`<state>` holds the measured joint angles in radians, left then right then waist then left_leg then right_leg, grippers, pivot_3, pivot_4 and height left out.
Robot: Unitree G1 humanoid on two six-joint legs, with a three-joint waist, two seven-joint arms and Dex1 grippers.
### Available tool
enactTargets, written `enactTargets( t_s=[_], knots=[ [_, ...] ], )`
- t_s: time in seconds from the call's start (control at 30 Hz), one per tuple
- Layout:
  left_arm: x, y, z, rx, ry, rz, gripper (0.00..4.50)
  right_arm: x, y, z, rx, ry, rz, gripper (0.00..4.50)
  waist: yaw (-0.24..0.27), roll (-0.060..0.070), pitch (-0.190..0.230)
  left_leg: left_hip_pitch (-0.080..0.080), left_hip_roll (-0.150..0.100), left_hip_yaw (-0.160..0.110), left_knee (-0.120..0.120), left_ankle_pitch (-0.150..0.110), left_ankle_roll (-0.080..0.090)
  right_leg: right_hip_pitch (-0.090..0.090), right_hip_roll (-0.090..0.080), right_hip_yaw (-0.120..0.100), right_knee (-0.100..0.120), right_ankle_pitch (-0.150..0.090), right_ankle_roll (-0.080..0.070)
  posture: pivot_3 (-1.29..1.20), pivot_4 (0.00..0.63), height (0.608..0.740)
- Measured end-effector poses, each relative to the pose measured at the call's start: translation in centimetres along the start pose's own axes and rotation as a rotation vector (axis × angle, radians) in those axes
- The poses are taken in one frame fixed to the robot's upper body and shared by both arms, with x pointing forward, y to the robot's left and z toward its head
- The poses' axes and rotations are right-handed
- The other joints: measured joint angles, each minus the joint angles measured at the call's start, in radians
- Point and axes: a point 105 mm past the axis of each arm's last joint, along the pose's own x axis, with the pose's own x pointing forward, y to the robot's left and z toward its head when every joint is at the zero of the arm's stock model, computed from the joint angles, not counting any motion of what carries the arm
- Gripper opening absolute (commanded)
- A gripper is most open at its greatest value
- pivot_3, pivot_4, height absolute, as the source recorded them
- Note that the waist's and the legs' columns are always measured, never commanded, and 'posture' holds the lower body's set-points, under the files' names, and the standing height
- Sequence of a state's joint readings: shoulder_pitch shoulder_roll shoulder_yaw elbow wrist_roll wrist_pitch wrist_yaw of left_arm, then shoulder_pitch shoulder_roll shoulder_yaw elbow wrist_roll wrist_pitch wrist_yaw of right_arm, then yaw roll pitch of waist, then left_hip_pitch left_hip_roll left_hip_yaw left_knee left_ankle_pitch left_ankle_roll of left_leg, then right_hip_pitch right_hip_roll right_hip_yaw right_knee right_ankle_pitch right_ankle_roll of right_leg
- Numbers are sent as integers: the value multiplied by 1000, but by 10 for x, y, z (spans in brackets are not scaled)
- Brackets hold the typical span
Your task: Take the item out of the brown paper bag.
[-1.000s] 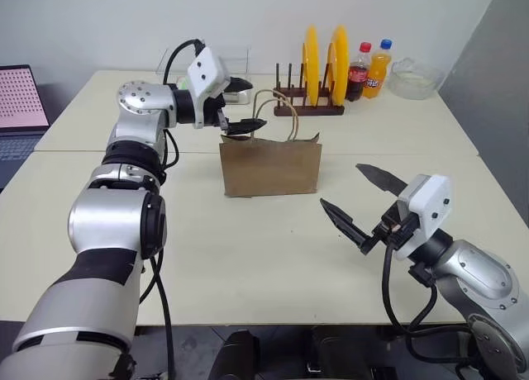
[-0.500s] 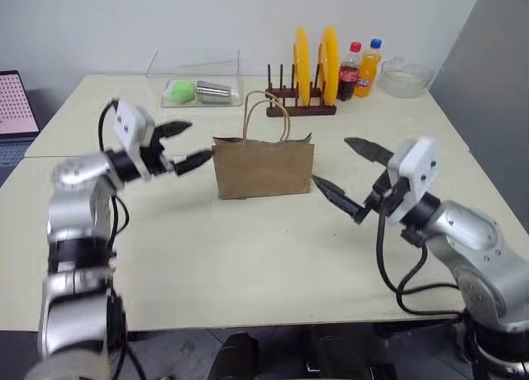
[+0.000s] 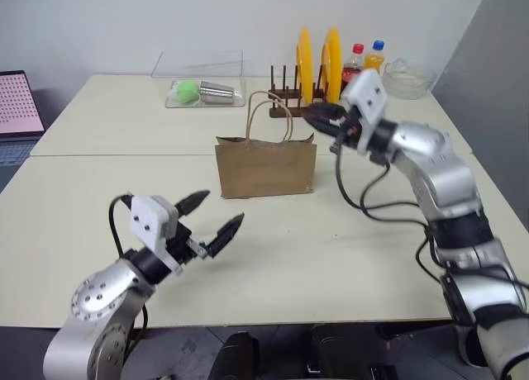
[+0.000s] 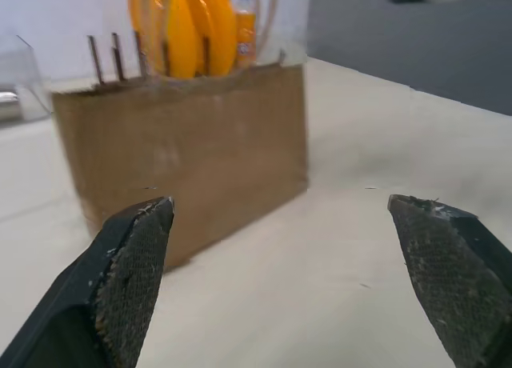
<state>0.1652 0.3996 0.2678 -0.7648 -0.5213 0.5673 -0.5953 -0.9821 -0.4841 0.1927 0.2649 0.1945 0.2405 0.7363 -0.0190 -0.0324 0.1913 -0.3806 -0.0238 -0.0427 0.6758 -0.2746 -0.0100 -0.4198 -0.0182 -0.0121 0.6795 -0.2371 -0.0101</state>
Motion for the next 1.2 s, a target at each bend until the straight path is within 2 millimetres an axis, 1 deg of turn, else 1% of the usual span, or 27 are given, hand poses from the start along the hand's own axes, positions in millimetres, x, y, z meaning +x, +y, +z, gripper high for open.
enactTargets(
  t_s=[0.07,0.13,0.17,0.23,0.3,0.4,0.47,0.57,0.7,0.77,0.8,0.9,1.0,1.2],
  knots=[
    [-1,-3,1,-6,0,-3,4500,12,-13,-6,-54,48,5,29,-4,0,0,0,0,0,0,0,0,0,0,-1,0,0,-1,0,150,740],
    [-1,-5,2,-5,1,-14,4500,25,-16,-15,-98,95,23,29,-5,0,0,0,0,0,-1,0,0,0,0,0,0,0,-1,0,150,740],
    [0,-5,2,-1,3,-20,4500,33,-15,-22,-127,137,41,29,-7,0,0,0,0,1,0,0,0,0,0,0,0,0,-1,0,150,740],
    [1,-7,3,7,6,-39,4500,43,-10,-37,-173,215,80,29,-8,0,0,0,0,1,-1,0,0,0,0,1,0,0,-1,0,150,740],
    [1,-9,3,7,13,-57,4500,50,-4,-47,-223,275,119,29,-8,0,0,-1,0,2,-1,0,0,-1,0,1,0,0,-1,0,150,740],
    [-3,-11,-1,17,42,-75,4500,54,7,-56,-277,325,190,29,-8,0,0,-1,0,1,-2,0,0,-1,0,1,-1,0,-1,0,150,740],
    [-7,-12,-7,12,73,-83,4500,52,14,-59,-298,332,265,29,-7,1,0,-1,0,1,-2,0,0,-1,0,1,-1,0,-1,0,150,740],
    [-17,-17,-18,1,131,-110,4500,43,23,-58,-317,327,412,29,-7,1,1,0,0,1,-4,0,0,-1,0,0,-2,0,-1,0,150,740],
    [-26,-21,-25,1,173,-143,4500,28,28,-48,-339,295,554,29,-7,2,1,1,0,0,-6,0,0,-1,0,0,-2,-1,-2,0,150,740],
    [-28,-24,-27,6,179,-160,4500,22,35,-45,-338,271,616,29,-7,2,1,1,0,0,-6,0,0,-1,0,0,-2,-1,-2,0,150,740],
    [-29,-24,-27,8,183,-164,4500,19,38,-44,-333,258,637,29,-7,2,1,1,0,0,-7,0,0,-1,0,0,-3,-1,-2,0,150,740],
    [-34,-28,-30,18,205,-197,4500,5,58,-47,-302,234,737,29,-6,2,1,1,0,0,-9,0,0,-1,0,0,-3,-1,-2,0,150,740],
    [-36,-29,-31,25,208,-209,4500,-3,73,-49,-270,235,793,29,-6,2,1,1,0,0,-10,0,0,-1,0,0,-3,-1,-2,0,150,740],
    [-41,-28,-32,45,234,-245,4500,-8,90,-39,-274,192,814,29,-6,3,2,2,1,0,-11,0,0,-1,0,-1,-4,-2,-3,0,150,740]
  ],
)
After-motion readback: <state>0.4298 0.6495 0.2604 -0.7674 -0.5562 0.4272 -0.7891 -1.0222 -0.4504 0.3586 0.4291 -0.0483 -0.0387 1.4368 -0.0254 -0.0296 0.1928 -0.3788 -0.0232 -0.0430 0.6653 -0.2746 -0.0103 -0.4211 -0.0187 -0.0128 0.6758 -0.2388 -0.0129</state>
